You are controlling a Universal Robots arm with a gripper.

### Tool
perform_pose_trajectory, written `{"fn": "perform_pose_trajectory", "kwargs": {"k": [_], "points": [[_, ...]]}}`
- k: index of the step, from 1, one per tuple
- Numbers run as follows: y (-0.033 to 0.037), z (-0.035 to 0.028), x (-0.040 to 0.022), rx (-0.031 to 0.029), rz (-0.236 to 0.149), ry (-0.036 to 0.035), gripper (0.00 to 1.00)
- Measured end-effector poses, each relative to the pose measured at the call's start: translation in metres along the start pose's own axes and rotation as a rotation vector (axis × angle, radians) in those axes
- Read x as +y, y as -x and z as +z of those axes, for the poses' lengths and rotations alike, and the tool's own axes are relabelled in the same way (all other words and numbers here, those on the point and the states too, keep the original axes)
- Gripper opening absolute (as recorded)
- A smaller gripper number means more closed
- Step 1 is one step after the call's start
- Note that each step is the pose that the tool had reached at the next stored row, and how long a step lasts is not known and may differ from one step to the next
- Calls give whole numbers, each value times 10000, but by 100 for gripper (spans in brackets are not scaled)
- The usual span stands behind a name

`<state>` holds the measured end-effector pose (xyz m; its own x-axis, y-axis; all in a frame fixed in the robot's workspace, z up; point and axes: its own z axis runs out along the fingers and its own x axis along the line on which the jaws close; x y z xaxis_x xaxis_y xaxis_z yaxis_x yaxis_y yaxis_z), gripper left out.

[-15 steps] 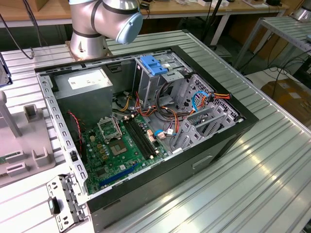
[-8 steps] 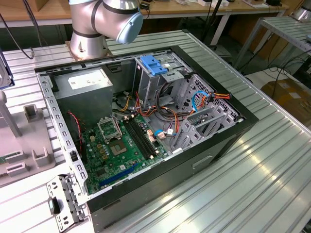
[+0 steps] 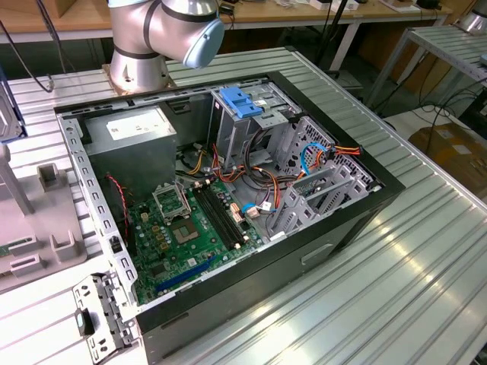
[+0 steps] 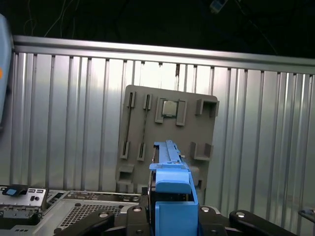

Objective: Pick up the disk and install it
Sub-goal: 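Pick up the disk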

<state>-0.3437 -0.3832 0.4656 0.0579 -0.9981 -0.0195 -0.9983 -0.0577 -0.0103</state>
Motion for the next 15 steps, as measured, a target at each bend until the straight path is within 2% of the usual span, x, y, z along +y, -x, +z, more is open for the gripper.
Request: {"fn": "perform_pose_trajectory", "kwargs": {"k": [11,15], "points": [[-98,-1,-50,0,0,-1,36],[-139,-1,-86,0,0,3,36]]}}
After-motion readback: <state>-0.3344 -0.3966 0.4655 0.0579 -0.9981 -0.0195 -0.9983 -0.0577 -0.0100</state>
